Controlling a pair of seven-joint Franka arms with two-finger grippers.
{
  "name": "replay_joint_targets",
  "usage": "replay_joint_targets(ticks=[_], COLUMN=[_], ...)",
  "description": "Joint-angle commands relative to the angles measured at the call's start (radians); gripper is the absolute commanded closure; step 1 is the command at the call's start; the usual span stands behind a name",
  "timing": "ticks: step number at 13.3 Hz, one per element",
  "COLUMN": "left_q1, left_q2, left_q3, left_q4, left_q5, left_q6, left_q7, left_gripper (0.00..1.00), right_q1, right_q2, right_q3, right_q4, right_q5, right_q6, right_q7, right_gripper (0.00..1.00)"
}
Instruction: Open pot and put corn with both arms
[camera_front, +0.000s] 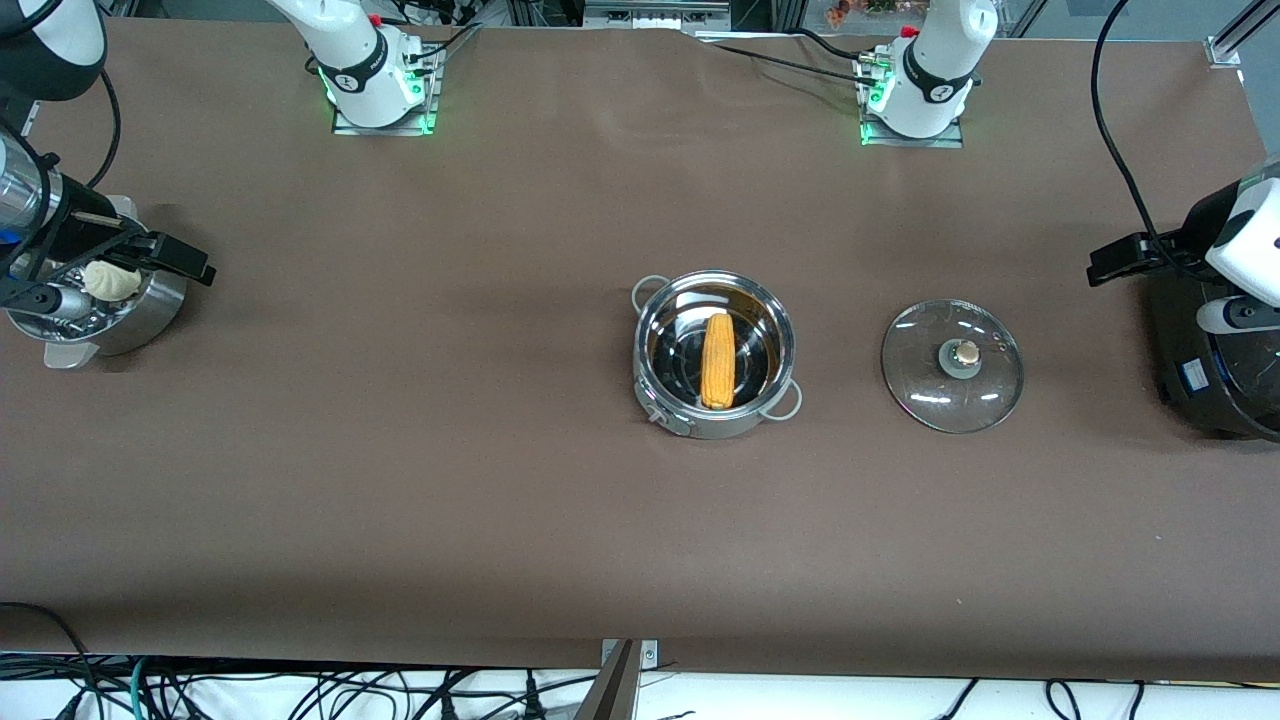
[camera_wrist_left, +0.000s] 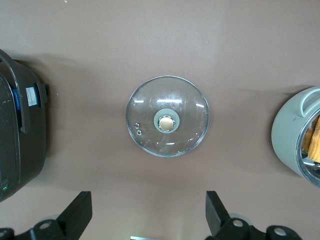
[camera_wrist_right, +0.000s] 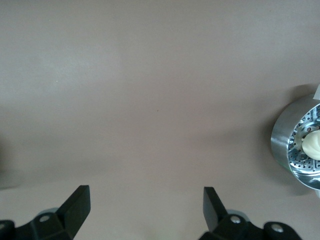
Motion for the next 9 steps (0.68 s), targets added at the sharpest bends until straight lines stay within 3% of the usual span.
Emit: replay_joint_targets(ticks=[1, 9], left_q1=[0.001, 0.004], left_q2=[-0.017, -0.037], left_q3=[0.008, -0.015], left_q4=[-0.013, -0.012], left_q5=[-0.02, -0.013], left_q6=[0.011, -0.004], left_q7=[-0.007, -0.055], left_gripper=[0.0, 0.0], right_q1=[-0.011, -0.01], right_q2=[0.001, 0.032], right_q3=[0.006, -0.012], right_q4=[0.023, 0.064], right_q5=[-0.009, -0.011], right_q6=[-0.023, -0.028], right_q7=[-0.038, -0.07], right_gripper=[0.0, 0.0])
